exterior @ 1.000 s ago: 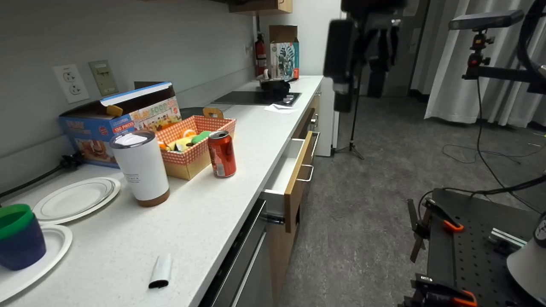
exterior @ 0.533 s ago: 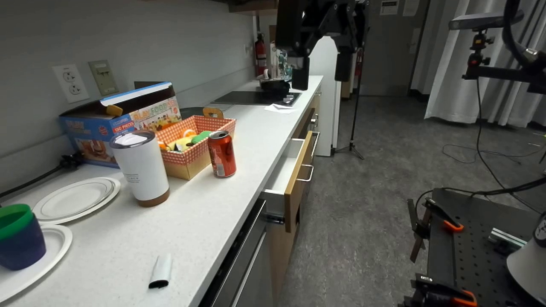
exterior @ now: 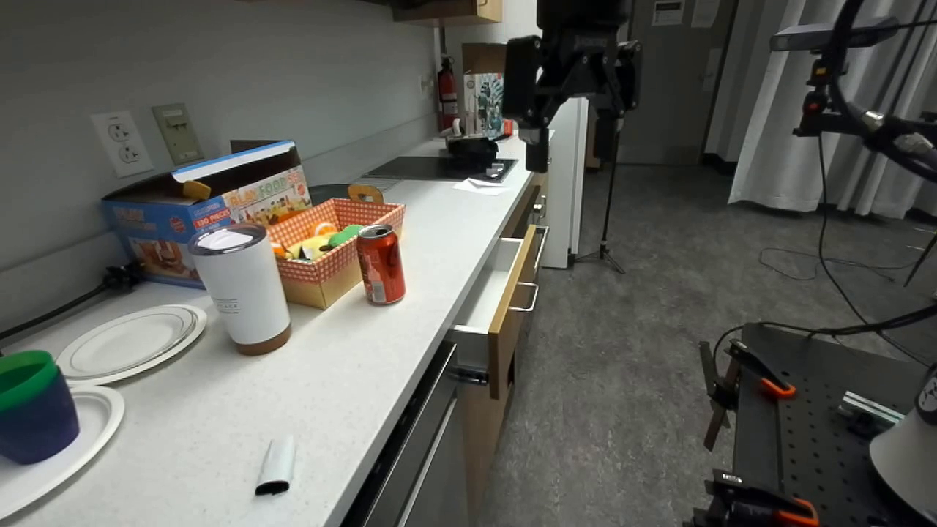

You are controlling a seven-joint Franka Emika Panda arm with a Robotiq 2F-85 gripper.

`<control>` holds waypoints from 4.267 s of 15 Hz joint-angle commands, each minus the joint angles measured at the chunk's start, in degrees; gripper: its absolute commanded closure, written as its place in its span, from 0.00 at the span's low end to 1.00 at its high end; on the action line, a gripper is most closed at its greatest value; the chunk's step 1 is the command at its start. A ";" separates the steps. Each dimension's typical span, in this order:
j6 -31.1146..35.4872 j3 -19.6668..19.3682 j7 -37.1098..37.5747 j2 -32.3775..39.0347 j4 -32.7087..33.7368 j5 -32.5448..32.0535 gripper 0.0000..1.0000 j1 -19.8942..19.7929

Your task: Open the drawer and place the green plush toy in the drawer

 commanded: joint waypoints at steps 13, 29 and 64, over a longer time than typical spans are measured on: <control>14.04 -11.13 -2.60 7.48 -6.38 0.44 0.00 -7.78; 32.22 -17.87 8.72 36.09 6.86 -5.52 0.00 -9.15; 24.97 -30.35 21.36 20.64 -16.28 -8.15 0.00 -10.77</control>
